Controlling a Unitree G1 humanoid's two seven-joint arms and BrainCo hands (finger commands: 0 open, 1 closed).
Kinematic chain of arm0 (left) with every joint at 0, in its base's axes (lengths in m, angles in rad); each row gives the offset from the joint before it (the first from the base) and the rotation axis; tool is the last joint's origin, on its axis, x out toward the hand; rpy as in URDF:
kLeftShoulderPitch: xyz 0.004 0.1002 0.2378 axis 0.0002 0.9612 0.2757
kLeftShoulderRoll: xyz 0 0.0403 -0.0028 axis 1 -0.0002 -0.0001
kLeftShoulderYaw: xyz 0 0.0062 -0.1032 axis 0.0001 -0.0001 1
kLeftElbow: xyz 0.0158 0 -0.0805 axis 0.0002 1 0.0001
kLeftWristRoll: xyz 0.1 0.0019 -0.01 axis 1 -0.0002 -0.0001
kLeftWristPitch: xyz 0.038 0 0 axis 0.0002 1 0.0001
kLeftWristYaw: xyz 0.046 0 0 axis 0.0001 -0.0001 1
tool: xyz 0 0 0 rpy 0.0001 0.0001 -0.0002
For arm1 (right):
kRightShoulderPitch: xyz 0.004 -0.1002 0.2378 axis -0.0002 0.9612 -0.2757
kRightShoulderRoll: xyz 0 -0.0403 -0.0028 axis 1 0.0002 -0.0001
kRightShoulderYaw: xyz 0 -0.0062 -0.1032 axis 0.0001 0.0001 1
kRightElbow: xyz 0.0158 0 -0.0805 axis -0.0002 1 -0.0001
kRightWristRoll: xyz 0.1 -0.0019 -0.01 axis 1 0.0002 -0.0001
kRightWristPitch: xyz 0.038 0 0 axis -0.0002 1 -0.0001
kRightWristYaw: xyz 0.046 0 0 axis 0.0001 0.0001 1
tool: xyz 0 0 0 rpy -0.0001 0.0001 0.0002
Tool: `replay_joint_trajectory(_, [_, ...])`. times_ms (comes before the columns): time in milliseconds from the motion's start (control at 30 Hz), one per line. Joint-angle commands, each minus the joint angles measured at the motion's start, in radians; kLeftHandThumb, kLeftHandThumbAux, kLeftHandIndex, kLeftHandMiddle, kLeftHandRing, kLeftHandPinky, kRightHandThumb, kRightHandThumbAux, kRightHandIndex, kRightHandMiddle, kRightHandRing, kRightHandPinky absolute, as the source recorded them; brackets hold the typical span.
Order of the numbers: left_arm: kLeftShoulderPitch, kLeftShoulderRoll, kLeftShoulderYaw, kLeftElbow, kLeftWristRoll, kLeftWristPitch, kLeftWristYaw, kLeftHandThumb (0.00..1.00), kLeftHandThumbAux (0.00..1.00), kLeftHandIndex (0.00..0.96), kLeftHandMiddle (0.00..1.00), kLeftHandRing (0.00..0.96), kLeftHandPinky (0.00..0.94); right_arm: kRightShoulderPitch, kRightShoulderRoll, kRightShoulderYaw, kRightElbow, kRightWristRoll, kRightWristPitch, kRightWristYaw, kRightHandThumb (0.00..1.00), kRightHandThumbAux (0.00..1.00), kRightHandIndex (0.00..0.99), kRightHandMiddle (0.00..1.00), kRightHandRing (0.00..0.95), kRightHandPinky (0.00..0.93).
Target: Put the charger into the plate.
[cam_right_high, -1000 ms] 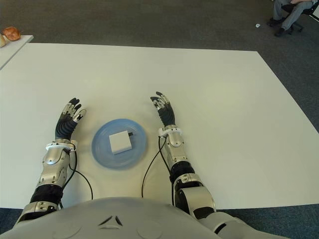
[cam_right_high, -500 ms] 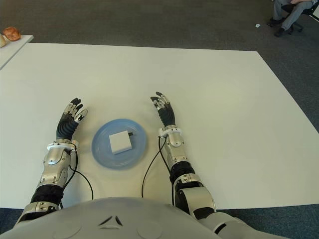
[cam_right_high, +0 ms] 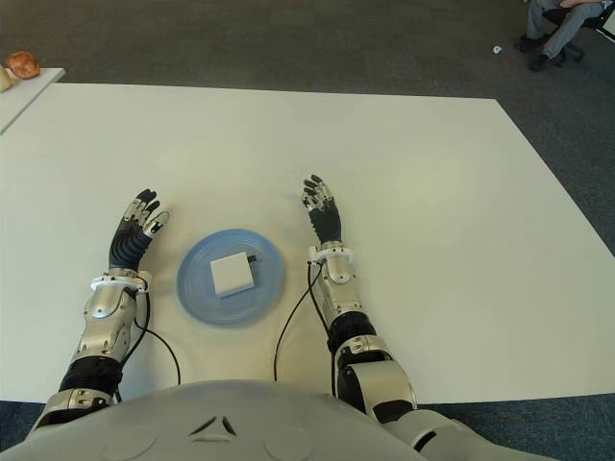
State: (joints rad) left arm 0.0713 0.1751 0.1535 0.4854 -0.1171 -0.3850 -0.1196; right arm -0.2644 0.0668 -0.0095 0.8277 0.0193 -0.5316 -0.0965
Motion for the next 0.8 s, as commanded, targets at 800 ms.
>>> replay_joint_trajectory(800, [0.044,-0.022,-0.014,0.072,0.005,0.044,-0.020,0.000,0.598,0.010,0.033,0.014,0.023,0.053,0.087,-0.020,0.071,0.025,0.004,-0.102,0.012,0.628,0.065,0.068,0.047,0.079])
